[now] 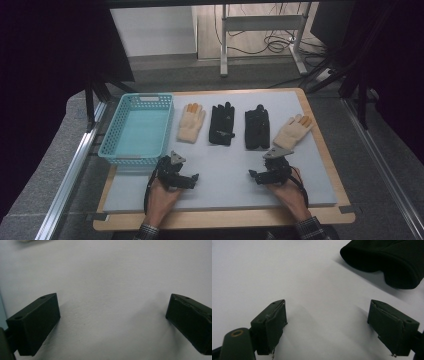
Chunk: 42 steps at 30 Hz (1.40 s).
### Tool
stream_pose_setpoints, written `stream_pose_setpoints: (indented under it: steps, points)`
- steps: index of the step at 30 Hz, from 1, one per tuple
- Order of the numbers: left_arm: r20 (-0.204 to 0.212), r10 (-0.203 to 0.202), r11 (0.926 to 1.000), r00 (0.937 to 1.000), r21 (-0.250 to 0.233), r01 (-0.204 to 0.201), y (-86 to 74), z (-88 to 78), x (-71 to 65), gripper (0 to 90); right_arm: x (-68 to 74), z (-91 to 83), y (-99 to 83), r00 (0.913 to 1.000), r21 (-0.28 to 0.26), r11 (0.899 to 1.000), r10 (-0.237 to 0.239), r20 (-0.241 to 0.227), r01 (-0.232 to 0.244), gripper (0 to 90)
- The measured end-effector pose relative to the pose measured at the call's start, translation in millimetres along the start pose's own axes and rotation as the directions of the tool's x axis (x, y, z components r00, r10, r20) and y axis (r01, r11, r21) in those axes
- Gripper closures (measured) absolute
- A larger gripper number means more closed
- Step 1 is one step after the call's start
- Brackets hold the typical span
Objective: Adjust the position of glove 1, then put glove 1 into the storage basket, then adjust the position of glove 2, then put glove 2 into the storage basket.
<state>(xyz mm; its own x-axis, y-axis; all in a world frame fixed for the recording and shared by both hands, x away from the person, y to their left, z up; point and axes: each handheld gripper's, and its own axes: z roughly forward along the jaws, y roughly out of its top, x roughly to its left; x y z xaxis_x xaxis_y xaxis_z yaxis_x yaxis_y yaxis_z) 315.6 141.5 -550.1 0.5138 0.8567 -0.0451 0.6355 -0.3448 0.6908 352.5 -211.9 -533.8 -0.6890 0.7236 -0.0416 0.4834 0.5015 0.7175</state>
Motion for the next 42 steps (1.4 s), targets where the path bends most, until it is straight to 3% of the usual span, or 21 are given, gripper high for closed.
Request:
stream_pose_setpoints:
  steps: [22,33,38,40,41,42]
  points:
    - [-0.002,0.003,1.0000,1.0000,-0.004,-0.003,-0.3,-0.2,-0.4,0.3,-0.1,-0.3,0.3,1.0000,0.001,1.000,-0.001,-0.008,0.001,13.8]
    - [-0.001,0.002,1.0000,1.0000,-0.004,-0.002,-0.3,-0.2,-0.4,0.4,-4.0,-5.1,5.1,0.9998,-0.004,1.000,0.005,-0.020,-0.005,23.5]
    - [-0.001,0.002,1.0000,1.0000,-0.005,-0.002,-0.4,-0.2,-0.4,0.4,-17.0,-15.3,18.2,0.9995,-0.015,1.000,0.025,-0.020,-0.025,40.4]
    - [-0.001,0.002,1.0000,1.0000,-0.004,-0.002,-0.4,-0.3,-0.3,0.5,-28.9,-20.3,26.7,0.9977,-0.031,0.998,0.059,-0.034,-0.060,50.6]
    - [-0.001,0.002,1.0000,1.0000,-0.004,-0.002,-0.4,-0.3,-0.3,0.5,-33.4,-21.8,29.5,0.9972,-0.036,0.997,0.069,-0.027,-0.070,55.8]
    - [-0.001,0.002,1.0000,1.0000,-0.004,-0.002,-0.4,-0.3,-0.3,0.5,-47.0,-24.0,37.0,0.9957,-0.048,0.995,0.092,-0.006,-0.092,63.7]
